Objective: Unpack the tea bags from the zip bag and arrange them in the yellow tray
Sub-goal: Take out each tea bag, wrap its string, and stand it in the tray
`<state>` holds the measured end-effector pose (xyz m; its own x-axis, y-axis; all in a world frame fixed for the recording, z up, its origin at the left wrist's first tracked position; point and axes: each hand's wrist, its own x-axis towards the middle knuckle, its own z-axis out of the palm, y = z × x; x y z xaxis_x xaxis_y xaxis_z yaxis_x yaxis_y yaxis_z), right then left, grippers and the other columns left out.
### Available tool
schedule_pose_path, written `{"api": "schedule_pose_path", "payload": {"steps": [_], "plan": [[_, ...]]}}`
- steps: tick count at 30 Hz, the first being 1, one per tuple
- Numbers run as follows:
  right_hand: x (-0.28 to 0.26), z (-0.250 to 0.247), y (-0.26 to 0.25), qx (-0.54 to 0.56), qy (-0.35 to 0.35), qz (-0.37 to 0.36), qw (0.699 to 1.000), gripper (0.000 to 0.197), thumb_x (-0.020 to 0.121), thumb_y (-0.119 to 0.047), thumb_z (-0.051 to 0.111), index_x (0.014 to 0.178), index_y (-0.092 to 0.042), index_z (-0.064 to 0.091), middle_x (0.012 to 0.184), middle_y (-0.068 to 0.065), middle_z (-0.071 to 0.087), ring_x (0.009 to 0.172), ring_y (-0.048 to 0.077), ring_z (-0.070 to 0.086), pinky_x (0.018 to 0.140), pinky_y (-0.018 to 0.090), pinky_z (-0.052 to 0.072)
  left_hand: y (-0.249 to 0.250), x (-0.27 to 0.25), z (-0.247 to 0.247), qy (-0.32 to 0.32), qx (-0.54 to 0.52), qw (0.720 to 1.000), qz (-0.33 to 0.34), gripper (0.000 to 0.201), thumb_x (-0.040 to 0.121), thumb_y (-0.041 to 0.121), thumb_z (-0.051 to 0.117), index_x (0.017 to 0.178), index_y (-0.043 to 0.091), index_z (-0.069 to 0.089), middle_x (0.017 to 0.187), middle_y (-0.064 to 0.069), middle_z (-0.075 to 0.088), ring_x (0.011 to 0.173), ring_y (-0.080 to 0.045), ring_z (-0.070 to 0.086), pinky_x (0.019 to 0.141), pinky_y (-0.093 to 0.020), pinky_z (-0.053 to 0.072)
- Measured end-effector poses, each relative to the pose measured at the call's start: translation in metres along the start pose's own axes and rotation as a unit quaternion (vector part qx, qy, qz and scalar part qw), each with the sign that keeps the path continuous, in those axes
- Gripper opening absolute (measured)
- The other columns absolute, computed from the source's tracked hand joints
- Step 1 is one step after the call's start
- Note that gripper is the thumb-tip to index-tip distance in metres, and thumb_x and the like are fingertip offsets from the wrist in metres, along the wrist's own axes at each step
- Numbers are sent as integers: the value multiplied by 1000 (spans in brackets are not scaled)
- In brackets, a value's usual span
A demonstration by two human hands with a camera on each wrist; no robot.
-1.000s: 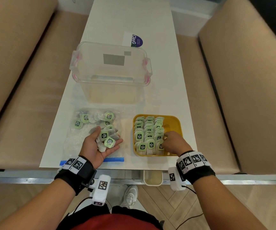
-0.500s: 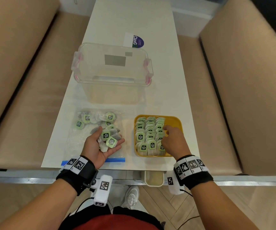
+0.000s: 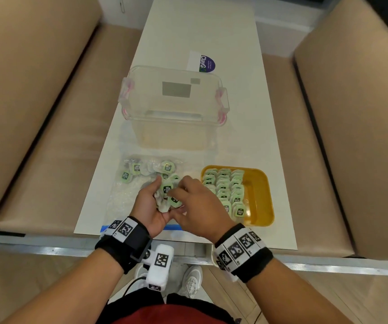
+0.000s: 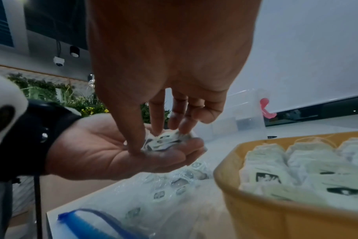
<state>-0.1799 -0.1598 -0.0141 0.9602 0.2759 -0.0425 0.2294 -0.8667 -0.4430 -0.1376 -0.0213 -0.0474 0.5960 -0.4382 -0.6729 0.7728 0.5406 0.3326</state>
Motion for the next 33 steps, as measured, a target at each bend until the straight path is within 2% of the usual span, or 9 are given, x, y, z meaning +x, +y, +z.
{"api": "schedule_pose_path", "payload": {"steps": [2,7,12,17,20,22,26,31,33], "plan": [[4,5,0,-11,-10,-3,1000,39,77,-23,69,114,-14,65,103,6,53,88,26,54,68,42,51,0,-1,0,7,11,1000,-1,54,103,44,44,143,8,52,138,-17,61,105,-29,68,69,-44,62],[8,8,-2,0,-29,21,999,30,85,-20,63,114,-10,64,104,7,55,93,29,57,68,42,52,1,-1,-3,23,26,999,-1,47,104,43,43,127,7,61,103,-14,73,84,-26,73,71,-39,58],[7,6,-11,-17,4,24,1000,25,83,-17,50,107,-11,54,92,10,53,67,32,54,47,35,40,0,-1,-4,9,52,999,-12,42,105,43,41,109,9,64,84,-14,75,71,-24,75,56,-36,61],[7,-5,-10,11,56,31,998,23,76,-26,36,98,-21,41,83,8,48,49,22,31,43,25,23,1,1,-5,12,56,998,-8,45,103,44,44,108,8,70,106,-22,71,88,-32,74,73,-42,62],[4,-11,-4,16,61,59,996,14,79,-14,48,92,-14,55,85,8,47,50,30,44,41,33,36,1,2,-6,23,50,998,-12,51,103,43,45,98,5,78,109,-25,71,94,-36,73,78,-47,62],[2,-17,1,33,61,87,994,19,82,-11,50,93,-9,65,90,9,51,63,31,54,54,39,47,1,3,-4,30,49,998,-13,49,103,44,45,112,2,70,116,-29,69,99,-39,72,85,-50,59],[-5,-39,17,56,51,139,987,34,81,-3,54,111,-9,68,105,7,57,91,22,60,78,27,46,1,7,-3,37,52,998,-19,56,103,46,44,125,-3,58,120,-34,65,106,-43,69,90,-53,55],[-23,-75,57,-62,59,191,978,15,86,-10,62,98,-12,70,101,5,52,73,29,61,62,37,50,1,12,-8,43,54,997,-17,60,102,46,44,124,-7,59,120,-34,65,106,-42,69,88,-52,55],[-29,-90,81,-99,40,239,965,11,87,-14,63,95,-13,70,103,5,51,77,28,61,65,35,50,1,14,-12,45,58,997,-17,59,102,47,44,122,-6,61,121,-33,65,106,-42,69,88,-51,55]]}}
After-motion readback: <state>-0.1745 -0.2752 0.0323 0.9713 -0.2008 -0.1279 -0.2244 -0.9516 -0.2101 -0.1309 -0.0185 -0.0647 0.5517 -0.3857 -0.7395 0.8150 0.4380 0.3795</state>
